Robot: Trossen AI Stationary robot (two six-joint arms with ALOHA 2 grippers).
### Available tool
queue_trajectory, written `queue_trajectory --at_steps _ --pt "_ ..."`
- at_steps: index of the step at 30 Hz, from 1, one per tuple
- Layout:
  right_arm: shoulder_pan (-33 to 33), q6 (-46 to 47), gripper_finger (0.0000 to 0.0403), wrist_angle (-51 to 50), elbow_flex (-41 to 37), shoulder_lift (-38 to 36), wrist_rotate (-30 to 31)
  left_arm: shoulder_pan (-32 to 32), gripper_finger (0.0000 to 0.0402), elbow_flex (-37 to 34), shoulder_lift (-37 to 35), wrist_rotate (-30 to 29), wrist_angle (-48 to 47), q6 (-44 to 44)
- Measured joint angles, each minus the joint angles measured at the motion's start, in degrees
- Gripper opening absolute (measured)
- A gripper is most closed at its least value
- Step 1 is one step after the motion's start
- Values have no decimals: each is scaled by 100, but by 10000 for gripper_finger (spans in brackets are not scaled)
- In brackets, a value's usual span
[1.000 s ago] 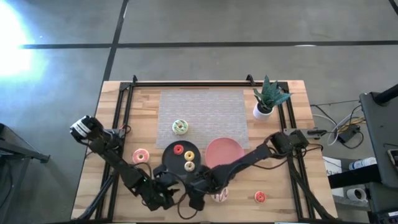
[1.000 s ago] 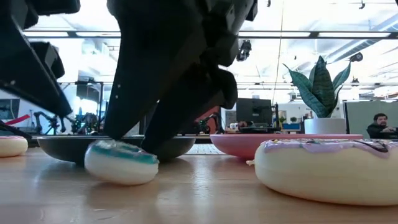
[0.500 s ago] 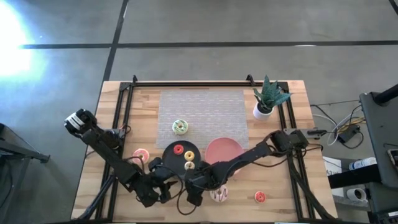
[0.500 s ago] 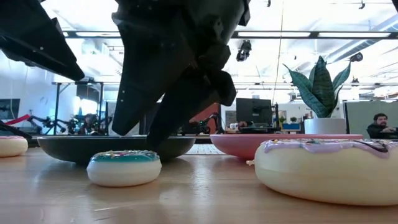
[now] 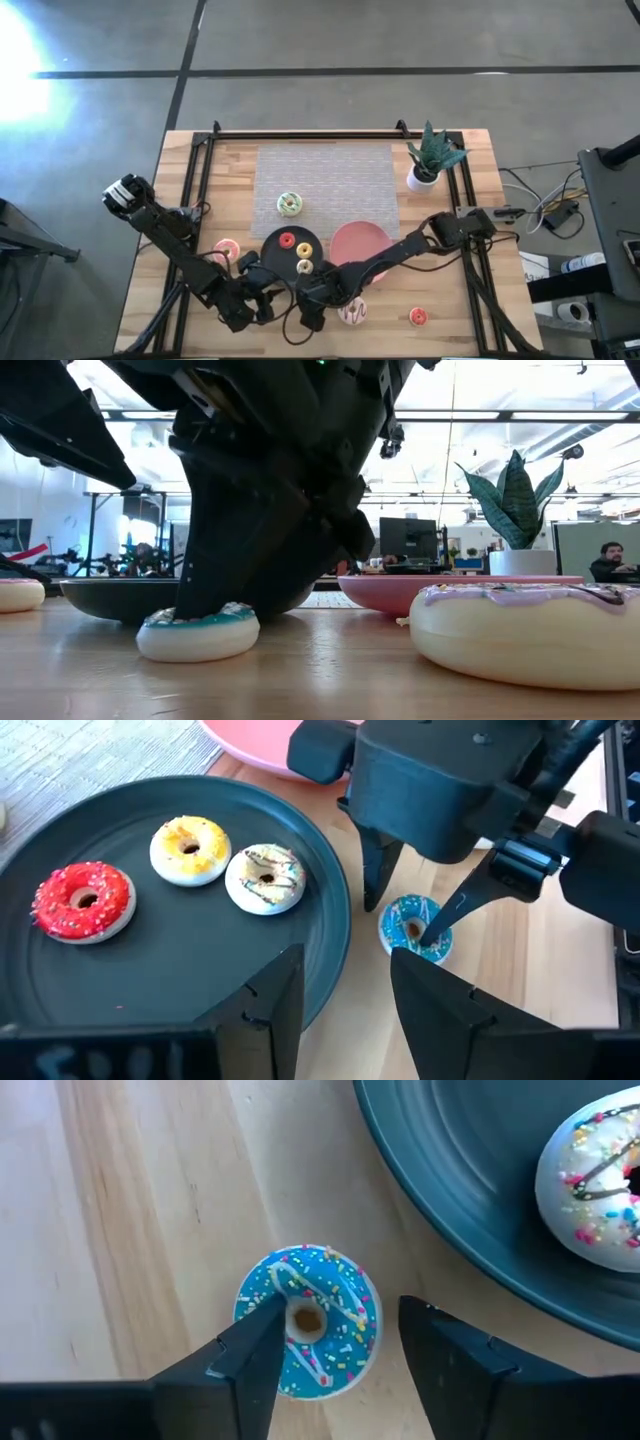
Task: Pick & Place donuts
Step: Put the small blue doughnut on the black plate
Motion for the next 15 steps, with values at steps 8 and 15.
queue_trajectory --at_steps 8,15 --pt "-29 -458 71 -21 -14 -77 -53 -64 125 -2 -129 -119 -134 -434" --pt "-59 -813 15 -14 407 -119 -183 -358 125 -2 -974 -1121 -490 -698"
